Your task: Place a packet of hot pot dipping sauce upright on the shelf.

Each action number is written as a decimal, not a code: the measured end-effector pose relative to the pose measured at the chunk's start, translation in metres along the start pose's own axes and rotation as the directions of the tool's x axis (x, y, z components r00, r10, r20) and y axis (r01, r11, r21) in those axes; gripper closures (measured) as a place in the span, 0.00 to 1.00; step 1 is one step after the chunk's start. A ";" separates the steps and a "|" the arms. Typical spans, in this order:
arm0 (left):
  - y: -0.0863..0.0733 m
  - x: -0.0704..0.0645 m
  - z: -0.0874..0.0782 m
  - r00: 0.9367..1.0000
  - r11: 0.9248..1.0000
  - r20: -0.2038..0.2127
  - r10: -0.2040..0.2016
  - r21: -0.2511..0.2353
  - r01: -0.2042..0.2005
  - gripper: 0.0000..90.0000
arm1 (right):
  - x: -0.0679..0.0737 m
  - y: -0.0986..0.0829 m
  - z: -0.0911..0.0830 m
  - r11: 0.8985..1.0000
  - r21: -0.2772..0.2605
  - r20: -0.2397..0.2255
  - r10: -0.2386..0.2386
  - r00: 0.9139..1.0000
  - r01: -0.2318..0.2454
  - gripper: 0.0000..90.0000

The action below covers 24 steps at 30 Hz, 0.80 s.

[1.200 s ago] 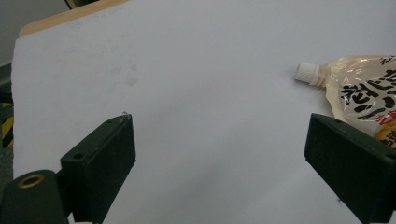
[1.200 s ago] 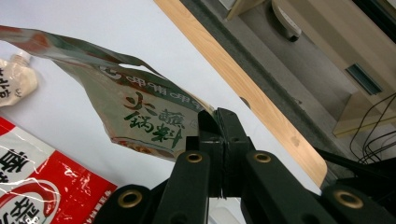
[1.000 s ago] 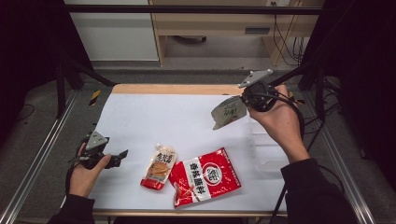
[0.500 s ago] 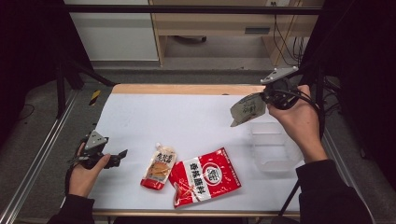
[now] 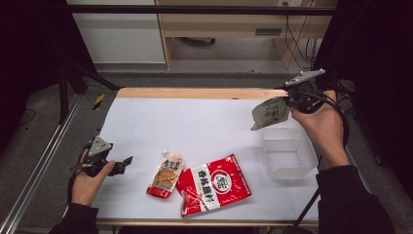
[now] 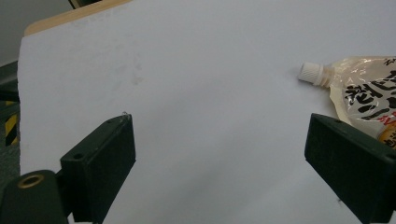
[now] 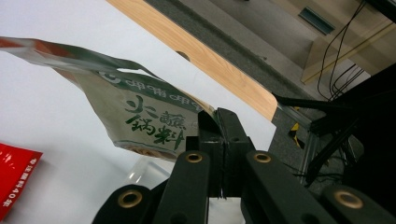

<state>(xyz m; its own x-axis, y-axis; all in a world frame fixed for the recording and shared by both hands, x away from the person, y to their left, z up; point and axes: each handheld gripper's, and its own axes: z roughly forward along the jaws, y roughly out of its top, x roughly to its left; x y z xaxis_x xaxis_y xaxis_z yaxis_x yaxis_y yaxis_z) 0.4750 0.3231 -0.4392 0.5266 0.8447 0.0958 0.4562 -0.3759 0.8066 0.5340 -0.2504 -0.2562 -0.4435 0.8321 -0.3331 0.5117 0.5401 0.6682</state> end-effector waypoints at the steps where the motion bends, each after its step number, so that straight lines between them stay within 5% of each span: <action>1: 0.000 0.000 0.000 1.000 1.000 0.000 0.000 0.000 0.000 0.10 | 0.000 0.000 0.000 1.000 0.000 0.000 0.000 1.000 0.000 1.00; 24: 0.000 0.000 0.002 1.000 1.000 0.006 0.005 0.004 -0.005 0.10 | -0.033 -0.010 0.025 0.993 0.061 0.050 0.102 0.993 -0.105 1.00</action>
<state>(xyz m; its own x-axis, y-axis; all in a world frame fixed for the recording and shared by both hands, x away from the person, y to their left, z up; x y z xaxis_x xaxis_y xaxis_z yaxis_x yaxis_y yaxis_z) 0.4761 0.3219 -0.4403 0.5329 0.8406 0.0965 0.4567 -0.3818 0.8035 0.5620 -0.2803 -0.2690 -0.3512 0.8882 -0.2962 0.5995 0.4564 0.6575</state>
